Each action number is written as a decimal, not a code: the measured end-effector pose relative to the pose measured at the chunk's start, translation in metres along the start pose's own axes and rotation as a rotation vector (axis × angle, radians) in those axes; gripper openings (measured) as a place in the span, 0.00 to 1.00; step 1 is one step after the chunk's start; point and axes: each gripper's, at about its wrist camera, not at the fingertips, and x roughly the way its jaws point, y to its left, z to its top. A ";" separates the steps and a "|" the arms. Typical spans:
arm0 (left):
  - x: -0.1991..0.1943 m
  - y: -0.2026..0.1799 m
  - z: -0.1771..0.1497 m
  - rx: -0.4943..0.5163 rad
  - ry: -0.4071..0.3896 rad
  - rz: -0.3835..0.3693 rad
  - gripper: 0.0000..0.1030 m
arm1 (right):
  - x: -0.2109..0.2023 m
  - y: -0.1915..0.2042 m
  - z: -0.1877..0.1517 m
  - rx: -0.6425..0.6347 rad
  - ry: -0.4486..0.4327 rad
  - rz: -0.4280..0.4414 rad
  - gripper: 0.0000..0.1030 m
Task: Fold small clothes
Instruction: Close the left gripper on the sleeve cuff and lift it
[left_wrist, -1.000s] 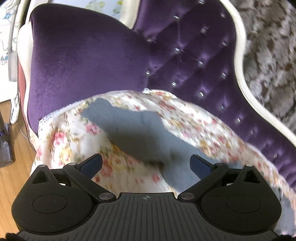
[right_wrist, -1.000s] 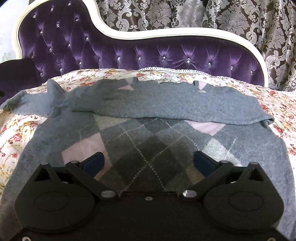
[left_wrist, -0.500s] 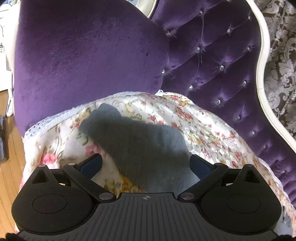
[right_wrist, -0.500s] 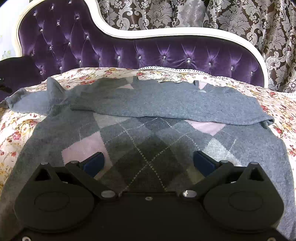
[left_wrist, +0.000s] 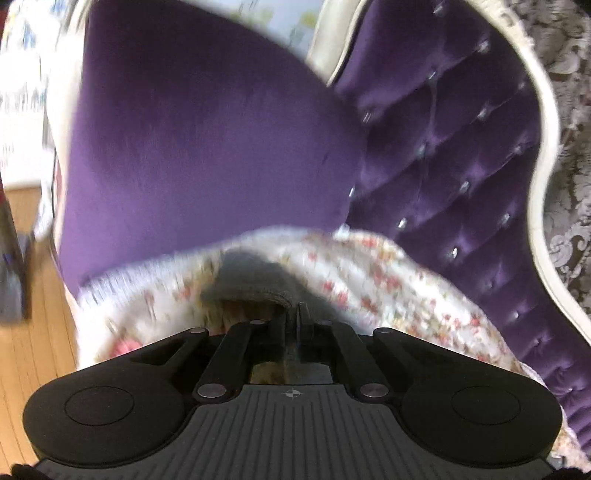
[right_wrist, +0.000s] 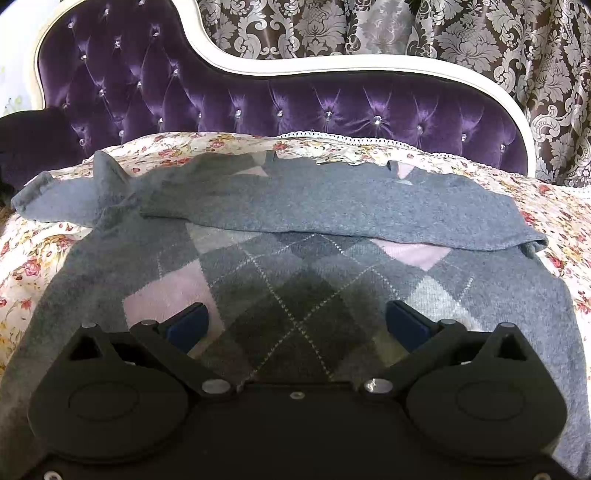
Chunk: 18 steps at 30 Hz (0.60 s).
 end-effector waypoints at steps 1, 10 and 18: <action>-0.008 -0.002 0.004 0.009 -0.019 -0.005 0.04 | 0.000 0.000 0.000 0.000 0.000 0.000 1.00; -0.079 -0.042 0.037 0.118 -0.154 -0.084 0.04 | 0.000 0.000 0.000 0.001 -0.001 0.005 1.00; -0.134 -0.124 0.046 0.251 -0.237 -0.241 0.04 | 0.000 -0.003 -0.001 0.014 -0.005 0.020 1.00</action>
